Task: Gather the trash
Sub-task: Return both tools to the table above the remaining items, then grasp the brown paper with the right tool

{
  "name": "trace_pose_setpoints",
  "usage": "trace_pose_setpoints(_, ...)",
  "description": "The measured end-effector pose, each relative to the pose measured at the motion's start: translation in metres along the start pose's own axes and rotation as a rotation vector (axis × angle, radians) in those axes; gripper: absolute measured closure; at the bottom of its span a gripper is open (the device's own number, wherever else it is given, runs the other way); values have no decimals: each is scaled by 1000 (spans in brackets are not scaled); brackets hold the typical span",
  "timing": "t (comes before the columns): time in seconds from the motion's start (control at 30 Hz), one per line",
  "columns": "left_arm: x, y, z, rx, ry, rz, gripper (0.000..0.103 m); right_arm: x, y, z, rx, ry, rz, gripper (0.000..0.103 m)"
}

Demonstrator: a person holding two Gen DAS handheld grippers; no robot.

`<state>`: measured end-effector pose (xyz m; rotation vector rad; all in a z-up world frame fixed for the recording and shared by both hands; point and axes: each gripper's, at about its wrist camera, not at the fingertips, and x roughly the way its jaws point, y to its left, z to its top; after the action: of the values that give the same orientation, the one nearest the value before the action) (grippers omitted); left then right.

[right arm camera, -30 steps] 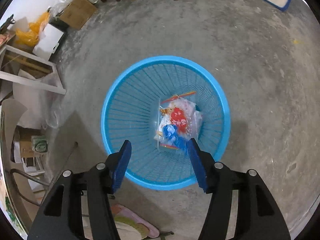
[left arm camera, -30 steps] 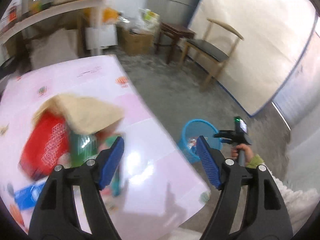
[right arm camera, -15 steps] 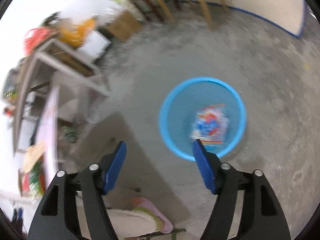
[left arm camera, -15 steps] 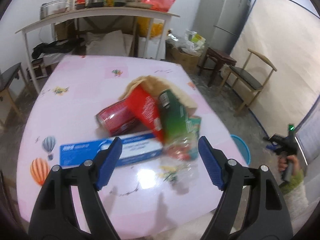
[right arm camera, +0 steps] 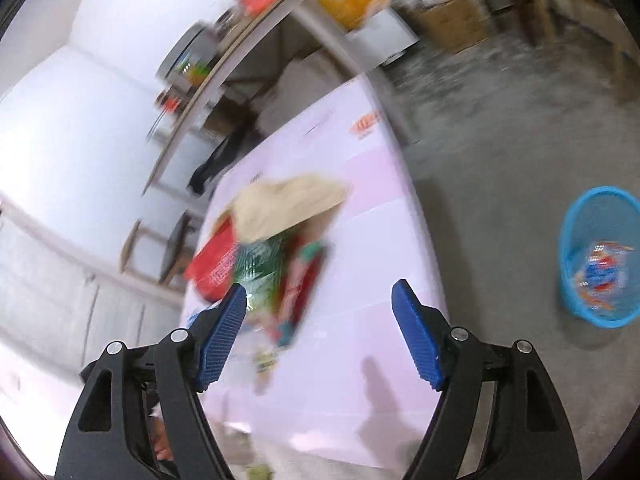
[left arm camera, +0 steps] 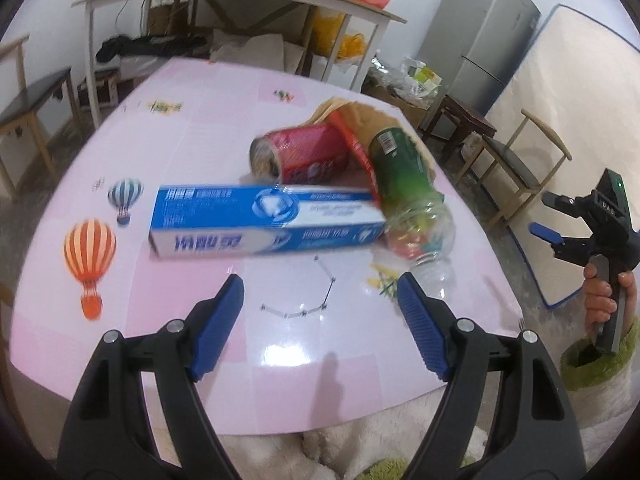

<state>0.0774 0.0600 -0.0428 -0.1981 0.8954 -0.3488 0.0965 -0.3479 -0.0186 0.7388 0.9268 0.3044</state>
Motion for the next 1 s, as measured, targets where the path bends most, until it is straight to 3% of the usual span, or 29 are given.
trace_pose_setpoints(0.23,6,8,-13,19,-5,13,28,52,63,-13,-116,94,-20,30)
trace_pose_setpoints(0.6,18,7,3,57,-58,14,28,70,107,-1,-214,68,-116,30)
trace_pose_setpoints(0.83,26,7,14,77,-60,1,28,85,134,45,-282,34,-175,30)
trace_pose_setpoints(1.0,28,5,17,87,-68,-19,28,133,145,100,-343,139,-260,23)
